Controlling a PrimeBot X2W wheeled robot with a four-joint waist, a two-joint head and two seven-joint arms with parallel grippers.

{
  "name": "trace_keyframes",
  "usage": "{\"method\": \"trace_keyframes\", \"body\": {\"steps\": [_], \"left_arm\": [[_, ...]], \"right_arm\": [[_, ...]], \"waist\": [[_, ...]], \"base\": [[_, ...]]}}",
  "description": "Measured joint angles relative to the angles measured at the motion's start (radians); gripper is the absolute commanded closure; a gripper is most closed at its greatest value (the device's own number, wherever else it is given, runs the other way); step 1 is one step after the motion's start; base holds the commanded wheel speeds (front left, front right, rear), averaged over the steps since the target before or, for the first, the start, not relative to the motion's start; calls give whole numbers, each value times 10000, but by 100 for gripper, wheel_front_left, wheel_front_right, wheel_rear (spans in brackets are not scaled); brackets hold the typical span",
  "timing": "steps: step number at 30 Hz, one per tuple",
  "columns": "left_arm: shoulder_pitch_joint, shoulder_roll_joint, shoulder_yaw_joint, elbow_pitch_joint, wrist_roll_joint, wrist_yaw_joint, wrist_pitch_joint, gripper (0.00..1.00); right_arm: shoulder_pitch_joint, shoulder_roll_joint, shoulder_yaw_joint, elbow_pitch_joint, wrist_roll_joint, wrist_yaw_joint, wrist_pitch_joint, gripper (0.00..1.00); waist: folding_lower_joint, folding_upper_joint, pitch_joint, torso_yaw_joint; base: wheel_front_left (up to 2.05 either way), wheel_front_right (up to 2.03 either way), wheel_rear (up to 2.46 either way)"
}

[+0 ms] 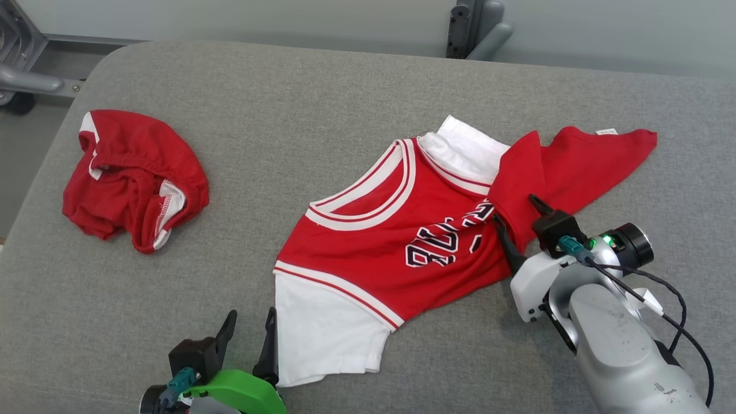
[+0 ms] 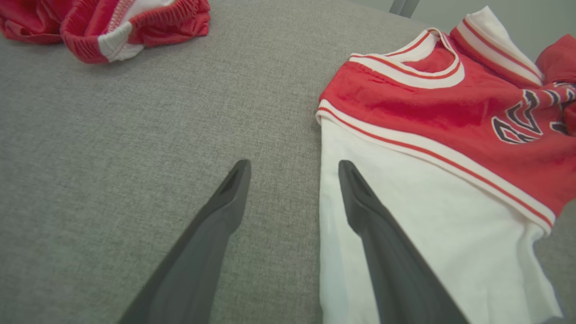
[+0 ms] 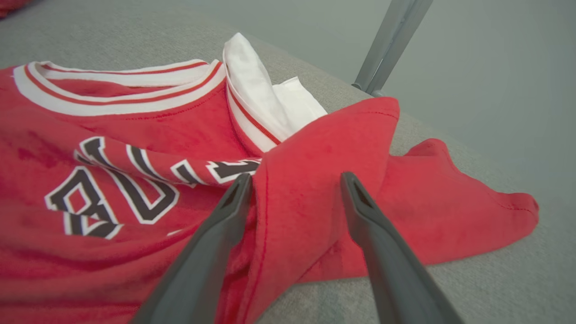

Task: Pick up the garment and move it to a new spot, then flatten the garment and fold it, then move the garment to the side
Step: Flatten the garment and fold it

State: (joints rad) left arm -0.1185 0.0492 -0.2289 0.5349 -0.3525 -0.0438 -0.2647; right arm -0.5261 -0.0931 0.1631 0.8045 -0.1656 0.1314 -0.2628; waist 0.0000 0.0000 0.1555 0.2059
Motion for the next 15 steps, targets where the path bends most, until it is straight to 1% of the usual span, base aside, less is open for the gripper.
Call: {"method": "trace_keyframes", "body": {"steps": [4, 5, 6, 7, 9, 15], "left_arm": [[-17, 0, -33, 27, -71, 0, 0, 0], [-30, 0, -33, 40, -73, 0, -2, 0], [-51, 0, -27, 50, -75, 0, -2, 0], [-71, 0, -23, 54, -75, 0, -2, 0], [-101, -2, -17, 52, -75, 2, 0, 0], [-118, 0, -12, 77, -69, -4, -2, 0]], "right_arm": [[-172, 107, -291, 295, -420, 0, 0, 0], [-179, 123, -397, 362, -491, 0, 0, 10], [-186, 134, -514, 412, -570, 0, 0, 41], [-198, 146, -644, 456, -625, 0, 0, 64], [-216, 173, -857, 453, -709, 0, 0, 100], [-174, 270, -1344, 265, -744, 2, 0, 100]], "waist": [[0, 0, 88, 61], [0, 0, 104, 68], [0, 0, 120, 69], [0, 0, 132, 65], [0, 0, 146, 41], [0, 0, 136, -102]], "base": [[0, 0, 0], [0, 0, 0], [0, 0, 0], [0, 0, 0], [0, 0, 0], [0, 0, 0]]}}
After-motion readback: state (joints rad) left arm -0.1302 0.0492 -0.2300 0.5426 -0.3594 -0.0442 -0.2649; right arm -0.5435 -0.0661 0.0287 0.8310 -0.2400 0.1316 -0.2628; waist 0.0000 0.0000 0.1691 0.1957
